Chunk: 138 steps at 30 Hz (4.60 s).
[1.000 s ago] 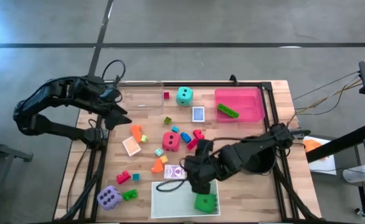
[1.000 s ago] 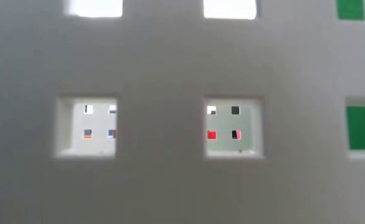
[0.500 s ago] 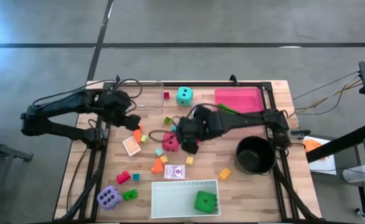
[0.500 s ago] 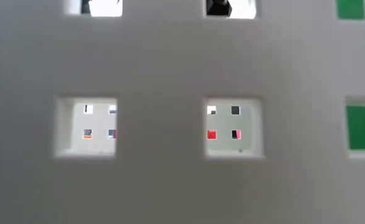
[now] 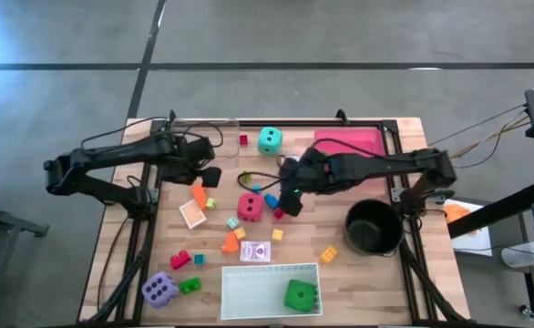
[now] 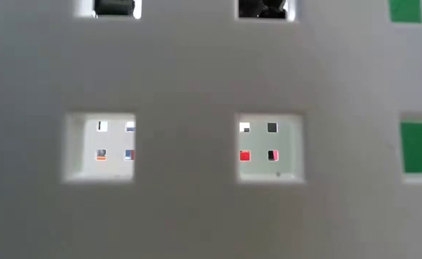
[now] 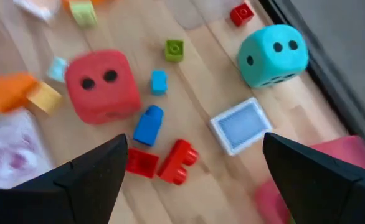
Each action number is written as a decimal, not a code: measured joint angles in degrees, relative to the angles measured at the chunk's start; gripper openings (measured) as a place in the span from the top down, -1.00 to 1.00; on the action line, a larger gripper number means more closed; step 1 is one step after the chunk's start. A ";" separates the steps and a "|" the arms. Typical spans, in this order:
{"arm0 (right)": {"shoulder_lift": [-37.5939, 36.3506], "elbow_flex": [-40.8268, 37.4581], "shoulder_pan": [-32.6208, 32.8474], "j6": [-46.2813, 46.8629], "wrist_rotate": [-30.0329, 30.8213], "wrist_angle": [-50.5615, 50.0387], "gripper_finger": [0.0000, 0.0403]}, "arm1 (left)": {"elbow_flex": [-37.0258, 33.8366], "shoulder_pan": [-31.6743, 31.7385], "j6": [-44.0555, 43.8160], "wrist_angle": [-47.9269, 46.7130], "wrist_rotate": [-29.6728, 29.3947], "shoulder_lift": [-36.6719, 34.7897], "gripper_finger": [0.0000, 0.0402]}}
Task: Pick & Place Toys
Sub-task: Put the orange game piece into the red bin
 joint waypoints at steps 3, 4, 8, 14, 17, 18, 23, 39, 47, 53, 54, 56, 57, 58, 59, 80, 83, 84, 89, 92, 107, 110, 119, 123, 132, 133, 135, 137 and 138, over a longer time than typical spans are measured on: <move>-4.51 -6.11 -0.04 2.10 -0.25 6.50 -0.81 | -2.58 0.30 -2.32 0.08 -1.61 1.27 -0.57; -5.81 -7.88 -0.04 2.91 -0.24 8.87 -0.81 | -3.54 0.44 -3.30 0.47 -2.61 1.55 -0.57; -9.52 -13.67 0.01 5.23 -0.43 15.99 -0.81 | -8.28 0.51 -7.13 3.72 -4.10 1.68 -0.57; -11.56 -15.83 -0.25 5.47 -0.42 16.74 -0.81 | -14.95 0.83 -10.98 13.03 -3.93 1.66 -0.57; -11.71 -15.98 -0.25 5.69 -0.41 16.67 -0.81 | -16.91 1.21 -12.40 16.09 -3.94 1.68 -0.57; -11.74 -15.98 -0.25 5.63 -0.42 16.64 -0.81 | -17.49 1.43 -12.83 16.78 -3.92 1.70 -0.57; -11.67 -16.39 -0.32 4.68 -0.39 16.70 -0.81 | -19.60 2.38 -13.65 17.08 -3.94 1.73 -0.57; -11.61 -16.50 -1.35 2.83 -0.30 18.11 -0.81 | -26.11 3.48 -13.09 25.43 -2.39 1.70 -0.57; -11.61 -16.72 -1.68 2.66 -0.33 18.07 -0.81 | -25.48 3.45 -12.49 26.12 -1.75 1.73 -0.22; -11.61 -16.70 -1.68 2.65 -0.36 18.05 -0.81 | -25.50 3.45 -12.39 27.91 -1.77 1.66 0.16; -11.61 -16.70 -1.68 2.65 -0.36 18.07 -0.81 | -25.50 3.46 -12.08 28.14 -1.78 1.66 0.16; -11.61 -16.70 -1.65 2.65 -0.37 18.06 -0.81 | -25.54 3.45 -11.32 28.67 -1.79 1.66 0.16; -11.61 -16.72 -1.63 2.65 -0.38 18.05 -0.81 | -25.54 3.45 -10.98 28.86 -1.79 1.66 0.16; -11.61 -16.74 -1.65 2.65 -0.38 18.05 -0.81 | -25.54 3.45 -10.97 29.04 -1.77 1.66 0.16; -11.61 -16.74 -1.65 2.65 -0.38 18.05 -0.81 | -25.56 3.45 -10.97 29.24 -1.69 1.66 0.16; -11.54 -13.48 -1.92 0.99 -2.62 18.41 -0.81 | -13.27 3.41 -3.83 30.03 2.56 -9.02 0.16; -11.59 -13.23 -2.07 1.09 -4.39 20.50 -0.81 | -11.44 3.39 -2.44 30.03 2.58 -11.28 0.16; -11.59 -13.23 -2.16 0.92 -5.10 21.49 -0.81 | -10.72 3.37 -1.42 30.08 2.58 -11.95 0.16; -11.43 -13.23 -3.57 -0.37 -9.58 30.23 -0.81 | -7.27 3.37 3.82 33.84 2.56 -14.48 0.16; -11.10 -13.25 -4.82 -0.35 -13.92 36.68 -0.81 | -5.33 3.37 6.57 39.25 2.60 -15.67 0.16; -8.24 -13.18 -7.79 6.74 -19.13 59.34 -0.81 | -4.32 2.87 11.40 72.00 12.73 -13.30 0.16; -7.94 -13.16 -8.70 6.74 -20.84 61.81 -0.81 | -4.38 2.45 11.12 74.49 13.19 -11.50 0.16; -7.43 -13.17 -10.69 9.00 -23.44 61.61 -0.81 | -2.65 1.04 9.88 83.46 15.40 -7.36 0.16; -7.39 -12.47 -10.77 8.64 -25.30 61.57 -0.80 | -1.34 0.99 9.90 83.67 15.50 -6.02 0.16; -7.22 -11.62 -11.07 7.52 -25.97 61.68 -0.37 | 1.66 0.94 9.89 83.50 17.61 -2.62 0.16; -7.24 -11.59 -11.07 7.39 -25.95 61.70 -0.29 | 1.88 0.94 9.91 83.51 17.61 -2.64 0.16; -7.26 -11.59 -11.16 7.36 -25.99 61.59 -0.14 | 2.17 0.94 10.30 83.78 17.61 -2.69 0.16; -7.24 -11.61 -11.18 7.29 -25.98 61.48 0.02 | 2.15 0.94 10.88 83.75 17.63 -2.75 0.16; -7.24 -11.62 -11.23 6.97 -25.99 61.37 0.11 | 2.15 0.94 10.96 83.79 17.66 -2.76 0.16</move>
